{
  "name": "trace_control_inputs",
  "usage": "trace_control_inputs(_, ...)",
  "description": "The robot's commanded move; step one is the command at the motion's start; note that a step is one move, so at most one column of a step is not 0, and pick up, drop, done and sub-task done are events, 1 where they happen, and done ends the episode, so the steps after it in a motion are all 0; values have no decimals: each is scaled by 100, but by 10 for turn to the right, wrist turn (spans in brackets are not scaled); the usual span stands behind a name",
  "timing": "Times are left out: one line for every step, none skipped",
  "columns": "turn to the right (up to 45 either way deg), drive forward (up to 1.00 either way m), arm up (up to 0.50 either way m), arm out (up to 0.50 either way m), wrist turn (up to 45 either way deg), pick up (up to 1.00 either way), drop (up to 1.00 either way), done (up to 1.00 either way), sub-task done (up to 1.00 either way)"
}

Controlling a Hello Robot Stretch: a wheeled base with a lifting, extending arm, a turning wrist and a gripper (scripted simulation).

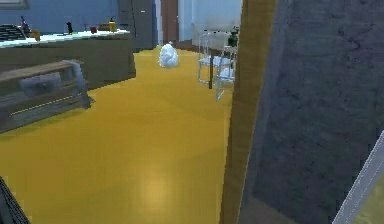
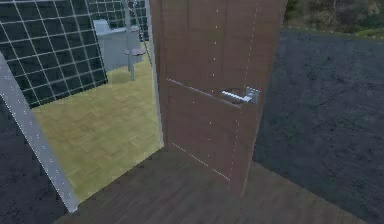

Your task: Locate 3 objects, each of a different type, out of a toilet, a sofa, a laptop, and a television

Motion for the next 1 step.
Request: trace_control_inputs(0, 40, 0, 0, 0, 0, 0, 0, 0)
